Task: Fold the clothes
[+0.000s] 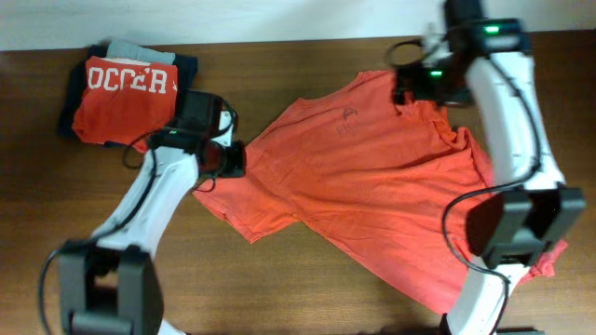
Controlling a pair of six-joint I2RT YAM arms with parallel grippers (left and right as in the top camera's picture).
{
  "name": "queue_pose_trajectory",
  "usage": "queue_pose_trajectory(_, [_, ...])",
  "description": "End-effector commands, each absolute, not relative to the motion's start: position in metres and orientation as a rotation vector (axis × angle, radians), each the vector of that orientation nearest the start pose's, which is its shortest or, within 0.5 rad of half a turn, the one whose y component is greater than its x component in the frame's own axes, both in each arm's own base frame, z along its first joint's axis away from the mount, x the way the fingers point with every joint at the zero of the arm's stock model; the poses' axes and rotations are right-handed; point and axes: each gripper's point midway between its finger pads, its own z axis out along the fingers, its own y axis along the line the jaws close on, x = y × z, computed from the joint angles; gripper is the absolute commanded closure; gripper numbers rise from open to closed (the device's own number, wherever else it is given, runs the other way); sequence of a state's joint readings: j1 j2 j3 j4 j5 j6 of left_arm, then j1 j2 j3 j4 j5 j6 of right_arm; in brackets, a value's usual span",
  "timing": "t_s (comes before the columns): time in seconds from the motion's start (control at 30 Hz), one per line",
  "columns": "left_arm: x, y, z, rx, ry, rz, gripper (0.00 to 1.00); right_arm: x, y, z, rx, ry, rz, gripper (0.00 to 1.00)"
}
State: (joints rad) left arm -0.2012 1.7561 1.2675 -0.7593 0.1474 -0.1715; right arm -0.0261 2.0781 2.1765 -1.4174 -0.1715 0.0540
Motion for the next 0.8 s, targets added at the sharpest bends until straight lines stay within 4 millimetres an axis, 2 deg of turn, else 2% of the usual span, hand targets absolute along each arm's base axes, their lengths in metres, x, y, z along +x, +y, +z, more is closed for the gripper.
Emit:
queue_pose_trajectory(0.0, [0.373,-0.108,0.048,0.125,2.923,-0.313,0.63,0.438,-0.013,0.196,0.206,2.892,0.246,0.01])
queue_pose_trajectory(0.13, [0.367,-0.107,0.014,0.116,3.009,-0.300,0.63,0.432,-0.040,0.192,0.302,2.902,0.239,0.01])
queue_pose_trajectory(0.27, [0.355,-0.104,-0.007,0.107,3.090,-0.287,0.63,0.431,-0.054,0.193,0.349,2.894,0.233,0.01])
queue_pose_trajectory(0.47, [0.331,-0.097,-0.009,0.065,3.198,-0.250,0.68,0.432,-0.056,0.193,0.346,2.889,0.231,0.02])
queue_pose_trajectory(0.6, [0.313,-0.078,-0.009,-0.086,3.281,-0.076,0.68,0.432,-0.056,0.193,0.346,2.888,0.230,0.01])
queue_pose_trajectory(0.77, [0.299,-0.067,-0.008,-0.124,3.329,0.029,0.68,0.432,-0.056,0.193,0.346,2.888,0.230,0.02])
